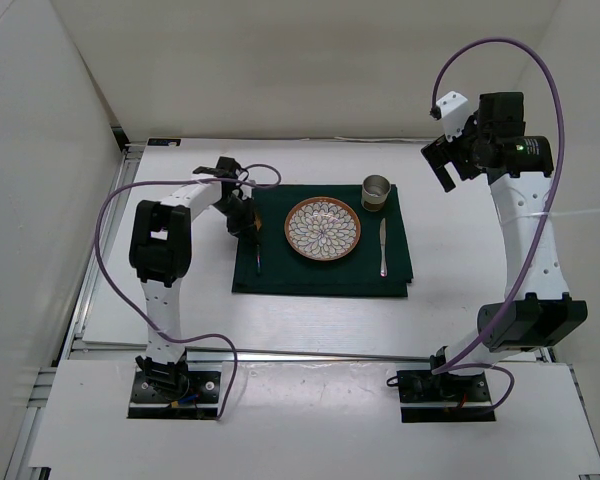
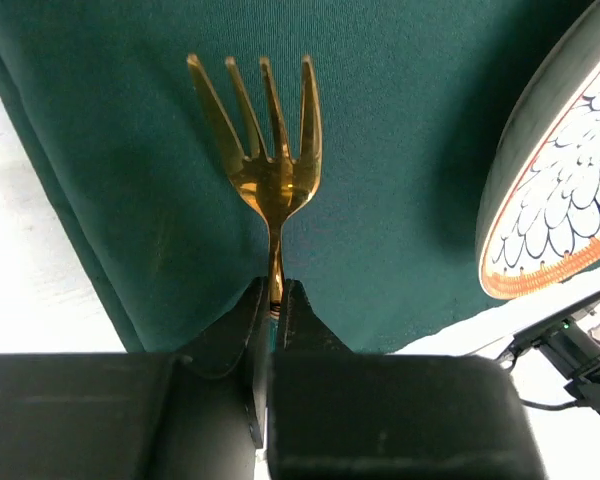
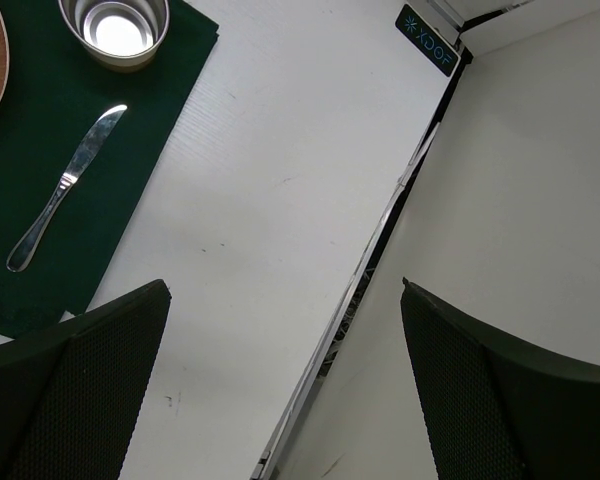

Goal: Set the dinner table for one person

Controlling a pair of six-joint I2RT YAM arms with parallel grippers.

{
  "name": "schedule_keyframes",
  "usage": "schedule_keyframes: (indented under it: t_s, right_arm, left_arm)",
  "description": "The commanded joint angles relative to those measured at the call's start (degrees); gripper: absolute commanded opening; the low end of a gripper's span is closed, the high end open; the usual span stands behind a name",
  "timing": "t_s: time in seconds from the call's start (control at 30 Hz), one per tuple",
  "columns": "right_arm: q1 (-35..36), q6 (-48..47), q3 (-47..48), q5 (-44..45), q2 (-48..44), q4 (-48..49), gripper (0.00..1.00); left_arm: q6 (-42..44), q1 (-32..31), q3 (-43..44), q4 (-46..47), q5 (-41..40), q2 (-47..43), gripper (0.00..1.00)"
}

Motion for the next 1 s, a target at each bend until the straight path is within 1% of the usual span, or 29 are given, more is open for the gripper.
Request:
schedule_keyframes:
  t_s: [0.0,0.27,0.77,0.83,0.9,0.93,0.97]
  right_arm:
    - [-0.30,-0.53,2.23,0.04,-1.88,1.79,1.00]
    - [-0.30,0.61,1.09,0.04,-1.88,1.79,1.00]
    - [-0.30,0.61,0.56,0.04,-2.93,1.26,1.00]
    - [-0.30,0.61,0.03,0.04,-2.93,0.74,1.00]
    - [-0.30,0.61,0.03,-0.57,-3.45,0.21,1.00]
    - [-0.30,0.61,-0.49,-1.09,-3.46,0.21,1.00]
    - [-0.30,0.61,-0.50,-1.10,-3.46,0.21,1.00]
  left_arm:
    - [0.32,-0.39,0.00,2.44,-0.59,-0.82,0.10]
    - [-0.21,-2.05,2.63,3.49,0.03,1.47,0.10]
    - [-1.79,-2.06,2.11,4.11,-1.64,2.62,0.10]
    - [-1.79,-2.06,2.11,3.58,-2.60,2.62,0.26]
    - [-1.79,-1.54,2.63,2.97,-2.61,2.62,0.37]
    - [-1.79,-1.53,2.64,2.97,-3.13,1.83,0.51]
    - [-1.79,-1.01,2.64,2.97,-3.13,1.04,0.54]
